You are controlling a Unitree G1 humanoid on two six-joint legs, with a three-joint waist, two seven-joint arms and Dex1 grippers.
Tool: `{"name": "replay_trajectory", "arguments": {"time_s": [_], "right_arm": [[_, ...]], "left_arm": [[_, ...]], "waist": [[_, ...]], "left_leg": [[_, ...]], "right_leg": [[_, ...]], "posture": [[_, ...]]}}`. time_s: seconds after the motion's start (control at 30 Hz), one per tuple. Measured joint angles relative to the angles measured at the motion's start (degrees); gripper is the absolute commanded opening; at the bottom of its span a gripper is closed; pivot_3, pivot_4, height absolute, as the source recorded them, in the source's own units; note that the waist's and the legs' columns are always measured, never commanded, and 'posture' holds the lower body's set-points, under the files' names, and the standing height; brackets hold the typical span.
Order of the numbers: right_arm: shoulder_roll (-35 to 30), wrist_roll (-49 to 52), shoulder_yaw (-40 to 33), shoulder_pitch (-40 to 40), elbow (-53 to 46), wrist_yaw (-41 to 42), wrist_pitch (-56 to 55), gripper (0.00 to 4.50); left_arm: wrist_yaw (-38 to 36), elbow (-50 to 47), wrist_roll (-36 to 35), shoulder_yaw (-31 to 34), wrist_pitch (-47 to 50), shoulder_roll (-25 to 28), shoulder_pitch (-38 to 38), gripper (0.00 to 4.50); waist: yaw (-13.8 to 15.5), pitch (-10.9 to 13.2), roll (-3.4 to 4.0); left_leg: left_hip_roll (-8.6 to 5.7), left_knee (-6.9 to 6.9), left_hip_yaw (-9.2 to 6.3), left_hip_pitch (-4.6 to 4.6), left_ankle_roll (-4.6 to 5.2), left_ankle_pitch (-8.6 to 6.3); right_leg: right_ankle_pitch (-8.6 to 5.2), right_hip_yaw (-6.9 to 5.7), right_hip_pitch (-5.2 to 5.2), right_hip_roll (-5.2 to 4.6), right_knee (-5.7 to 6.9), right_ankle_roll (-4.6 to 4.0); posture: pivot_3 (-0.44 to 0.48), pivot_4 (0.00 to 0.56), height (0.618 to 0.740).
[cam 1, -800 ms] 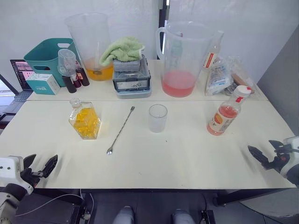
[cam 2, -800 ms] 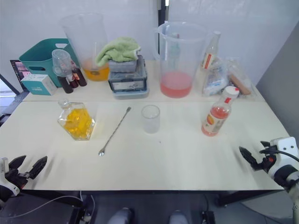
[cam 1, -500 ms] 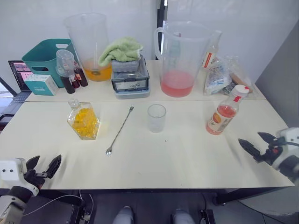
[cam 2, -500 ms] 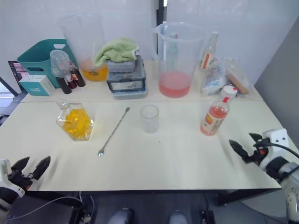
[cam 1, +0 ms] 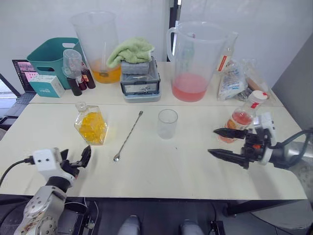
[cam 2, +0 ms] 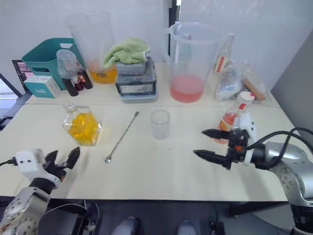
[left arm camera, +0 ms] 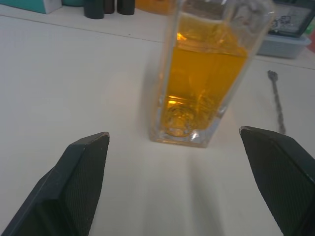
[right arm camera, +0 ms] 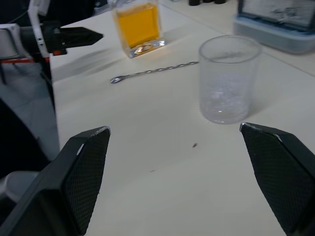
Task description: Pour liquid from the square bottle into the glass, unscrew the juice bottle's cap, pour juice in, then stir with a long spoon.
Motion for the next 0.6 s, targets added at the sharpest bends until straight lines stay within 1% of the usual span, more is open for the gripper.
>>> {"name": "replay_trajectory", "arguments": {"time_s": [0.2,0.27,0.43,0.6], "right_arm": [[0.0,-1.0,2.6,-1.2,0.0,2.9,-0.5,4.50],[0.0,-1.1,2.7,-1.1,-0.1,3.4,-0.6,4.50],[0.0,-1.1,2.8,0.3,-1.3,3.4,-1.0,4.50],[0.0,-1.0,2.4,2.4,-2.9,2.9,-1.0,4.50]], "left_arm": [[3.7,-0.1,1.2,-0.5,3.1,1.3,-6.1,4.48],[4.3,-0.1,1.3,-1.2,4.2,2.3,-7.5,4.48],[5.0,0.1,1.9,-2.9,6.8,4.6,-14.0,4.48],[5.2,5.0,4.2,-4.9,7.6,5.6,-18.3,4.48]], "waist": [[0.2,0.0,-0.01],[0.2,0.0,-0.01],[0.2,0.0,-0.03],[0.0,0.0,-0.04]], "left_leg": [[-0.01,0.04,-0.01,-0.01,-0.01,0.01],[-0.01,0.03,-0.01,-0.01,-0.01,0.01],[-0.01,0.04,0.00,-0.01,-0.02,0.01],[-0.01,0.03,0.00,-0.01,-0.02,0.01]], "right_leg": [[0.00,-0.01,-0.02,0.00,0.08,0.00],[0.00,-0.01,-0.02,0.00,0.08,0.00],[0.00,0.00,-0.03,0.00,0.09,0.00],[0.00,-0.01,-0.05,0.00,0.12,0.00]], "posture": [[0.000,0.150,0.740],[0.000,0.150,0.740],[0.000,0.150,0.740],[0.000,0.150,0.740]]}}
